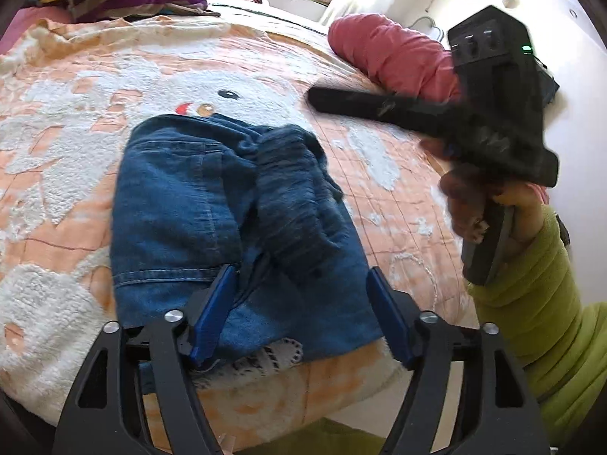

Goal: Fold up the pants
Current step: 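Fold the waistband over onto the shorts with the right tool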

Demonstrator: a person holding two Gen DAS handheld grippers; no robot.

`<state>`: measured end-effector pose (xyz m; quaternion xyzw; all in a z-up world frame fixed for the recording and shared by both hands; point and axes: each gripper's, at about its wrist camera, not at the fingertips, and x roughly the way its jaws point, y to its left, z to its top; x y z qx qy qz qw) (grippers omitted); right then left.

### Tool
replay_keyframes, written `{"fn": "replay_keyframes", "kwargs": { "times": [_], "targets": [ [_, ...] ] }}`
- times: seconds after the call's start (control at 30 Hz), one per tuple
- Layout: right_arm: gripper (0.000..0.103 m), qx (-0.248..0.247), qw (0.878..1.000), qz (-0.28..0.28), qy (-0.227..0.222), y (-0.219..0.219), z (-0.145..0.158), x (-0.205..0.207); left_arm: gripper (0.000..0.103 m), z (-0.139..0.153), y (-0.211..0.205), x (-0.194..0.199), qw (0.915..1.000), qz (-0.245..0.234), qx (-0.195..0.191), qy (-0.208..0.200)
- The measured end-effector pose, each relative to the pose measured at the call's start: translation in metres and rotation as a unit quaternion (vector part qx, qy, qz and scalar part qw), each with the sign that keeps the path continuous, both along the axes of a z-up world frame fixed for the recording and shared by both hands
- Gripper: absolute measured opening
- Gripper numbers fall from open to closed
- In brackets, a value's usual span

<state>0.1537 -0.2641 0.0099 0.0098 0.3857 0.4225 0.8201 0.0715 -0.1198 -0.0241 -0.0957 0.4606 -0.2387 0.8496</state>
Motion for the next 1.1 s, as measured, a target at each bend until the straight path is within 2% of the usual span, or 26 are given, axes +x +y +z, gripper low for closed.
{"fn": "replay_keyframes", "kwargs": {
  "times": [0.03,0.17,0.27,0.37,0.47,0.53,0.6,0.63,0.7,0.8,0.87,0.97,1.0,1.1],
  "targets": [
    [0.061,-0.016,1.000,-0.005,0.023,0.005,-0.016,0.001,0.073,-0.001,-0.004,-0.001,1.0000,-0.006,0.005,-0.001],
    [0.059,-0.101,0.994,-0.039,0.026,-0.001,-0.040,-0.001,0.073,-0.007,-0.015,-0.008,0.9995,-0.024,0.019,-0.004],
    [0.058,-0.109,0.992,-0.046,0.036,-0.015,-0.050,-0.005,0.074,-0.004,-0.016,-0.012,0.9992,-0.036,0.014,-0.009],
    [0.058,-0.105,0.992,-0.055,0.040,-0.025,-0.052,-0.008,0.075,0.014,-0.002,-0.029,0.9993,-0.022,-0.004,-0.031],
    [0.058,-0.087,0.995,-0.045,0.024,-0.027,-0.038,-0.013,0.075,0.027,0.019,-0.029,0.9975,0.027,0.028,-0.059],
    [0.058,-0.073,0.996,-0.045,0.005,-0.026,-0.023,-0.013,0.072,0.027,0.029,-0.024,0.9947,0.060,0.061,-0.058],
    [0.058,-0.061,0.997,-0.042,-0.005,-0.024,-0.014,-0.012,0.051,0.024,0.034,-0.019,0.9925,0.078,0.077,-0.055],
    [0.058,-0.050,0.998,-0.035,-0.016,-0.014,-0.001,-0.006,0.046,0.021,0.033,-0.017,0.9923,0.079,0.081,-0.052],
    [0.058,-0.058,0.998,-0.017,-0.025,0.003,0.005,0.002,0.036,0.014,0.024,-0.014,0.9922,0.065,0.095,-0.046],
    [0.053,-0.084,0.996,0.003,-0.020,0.031,-0.001,0.018,0.036,0.000,0.009,-0.018,0.9910,0.041,0.123,-0.033],
    [0.049,-0.122,0.992,0.004,-0.017,0.044,-0.014,0.027,0.036,-0.012,0.004,-0.020,0.9896,0.035,0.138,-0.022],
    [0.046,-0.228,0.973,-0.024,-0.027,0.054,-0.045,0.039,0.036,-0.013,0.007,-0.026,0.9897,0.035,0.137,-0.021],
    [0.046,-0.236,0.971,-0.032,-0.023,0.052,-0.053,0.043,0.036,-0.013,0.008,-0.026,0.9899,0.035,0.136,-0.021],
    [0.047,-0.208,0.977,-0.050,-0.004,0.043,-0.059,0.048,0.036,-0.013,0.008,-0.026,0.9903,0.034,0.133,-0.021]
  ]
}}
